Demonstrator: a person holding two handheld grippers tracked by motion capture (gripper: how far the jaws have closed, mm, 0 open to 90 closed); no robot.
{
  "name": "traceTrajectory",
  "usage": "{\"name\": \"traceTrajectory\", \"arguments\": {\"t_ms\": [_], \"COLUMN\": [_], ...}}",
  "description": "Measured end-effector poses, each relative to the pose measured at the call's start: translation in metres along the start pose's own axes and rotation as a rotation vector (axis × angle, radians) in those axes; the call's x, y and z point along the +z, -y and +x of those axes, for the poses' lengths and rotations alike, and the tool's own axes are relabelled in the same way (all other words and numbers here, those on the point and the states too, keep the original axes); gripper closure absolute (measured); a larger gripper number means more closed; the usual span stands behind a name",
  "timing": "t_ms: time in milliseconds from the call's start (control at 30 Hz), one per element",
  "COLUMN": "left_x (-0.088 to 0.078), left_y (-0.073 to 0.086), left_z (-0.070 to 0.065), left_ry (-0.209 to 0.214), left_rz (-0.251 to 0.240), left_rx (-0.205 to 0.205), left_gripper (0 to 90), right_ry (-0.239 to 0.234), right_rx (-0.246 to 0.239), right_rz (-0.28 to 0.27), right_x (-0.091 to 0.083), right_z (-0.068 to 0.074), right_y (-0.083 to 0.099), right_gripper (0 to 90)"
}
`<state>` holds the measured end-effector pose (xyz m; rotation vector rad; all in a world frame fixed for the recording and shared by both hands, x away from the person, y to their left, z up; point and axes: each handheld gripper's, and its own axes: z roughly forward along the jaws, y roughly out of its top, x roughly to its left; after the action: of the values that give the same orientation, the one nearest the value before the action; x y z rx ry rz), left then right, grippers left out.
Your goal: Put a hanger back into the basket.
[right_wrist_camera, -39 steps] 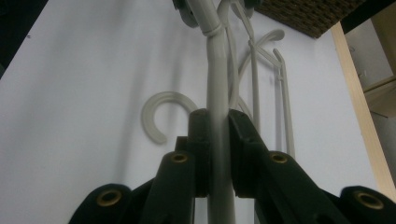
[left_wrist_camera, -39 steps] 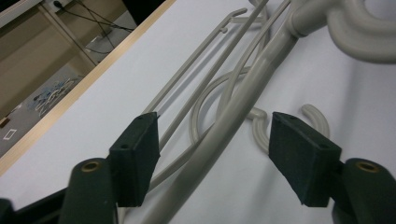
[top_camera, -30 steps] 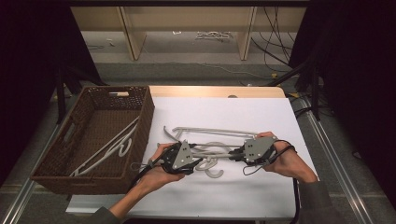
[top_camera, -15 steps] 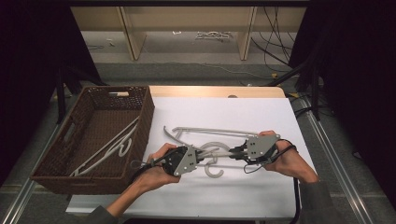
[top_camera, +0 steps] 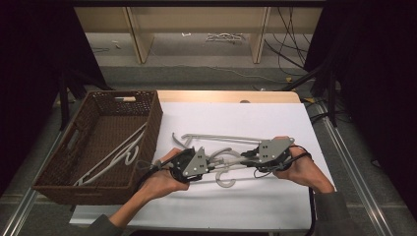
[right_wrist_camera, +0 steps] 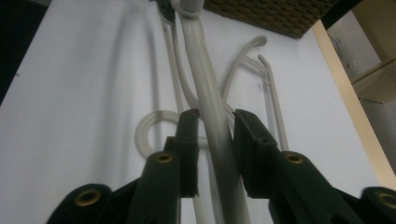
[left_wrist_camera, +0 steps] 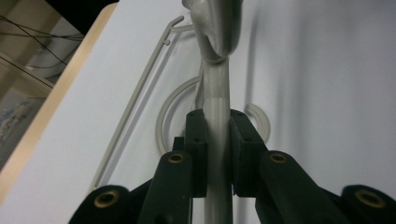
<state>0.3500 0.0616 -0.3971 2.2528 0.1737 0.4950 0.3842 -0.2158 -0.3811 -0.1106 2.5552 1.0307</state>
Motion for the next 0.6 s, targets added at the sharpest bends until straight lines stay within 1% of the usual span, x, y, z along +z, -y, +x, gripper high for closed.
{"name": "traceTrajectory", "arguments": {"t_ms": [33,67,100,133,167,200,300,333,400,500,533,567,600], "left_x": [0.000,0.000,0.000,0.000,0.001,-0.001,-0.003,-0.004,-0.008,-0.016,-0.019,-0.023,-0.026], "left_y": [-0.001,-0.002,-0.002,-0.003,-0.004,-0.005,-0.008,-0.009,-0.012,-0.016,-0.018,-0.020,-0.022], "left_z": [0.001,0.003,0.005,0.007,0.008,0.012,0.019,0.021,0.026,0.035,0.039,0.043,0.046], "left_ry": [-0.001,-0.005,-0.007,-0.010,-0.007,-0.004,-0.010,-0.008,-0.012,-0.016,-0.021,-0.031,-0.036], "left_rz": [0.005,0.027,0.042,0.059,0.061,0.099,0.128,0.131,0.137,0.134,0.132,0.135,0.134], "left_rx": [-0.006,-0.001,-0.006,0.003,-0.019,0.010,0.001,-0.004,-0.022,-0.052,-0.062,-0.058,-0.064], "left_gripper": [79.6,79.6,79.6,79.6,79.6,79.5,79.6,79.6,79.6,79.6,79.6,79.6,79.6], "right_ry": [0.000,0.024,0.045,0.059,0.072,0.095,0.150,0.177,0.203,0.247,0.255,0.261,0.269], "right_rx": [0.020,0.032,0.063,0.100,0.140,0.188,0.257,0.291,0.330,0.361,0.366,0.372,0.369], "right_rz": [0.005,0.010,0.005,-0.005,-0.026,-0.044,-0.050,-0.062,-0.088,-0.097,-0.104,-0.108,-0.108], "right_x": [0.000,-0.001,-0.002,-0.004,-0.005,-0.006,-0.009,-0.011,-0.014,-0.019,-0.021,-0.022,-0.023], "right_z": [0.001,0.000,-0.001,-0.002,-0.004,-0.004,-0.006,-0.006,-0.006,-0.005,-0.004,-0.002,0.000], "right_y": [0.000,0.001,0.001,0.002,0.003,0.003,0.003,0.004,0.004,0.005,0.006,0.006,0.006], "right_gripper": [64.9,59.6,57.0,53.0,48.8,44.1,37.9,35.2,33.7,32.6,32.6,32.6,32.5]}}
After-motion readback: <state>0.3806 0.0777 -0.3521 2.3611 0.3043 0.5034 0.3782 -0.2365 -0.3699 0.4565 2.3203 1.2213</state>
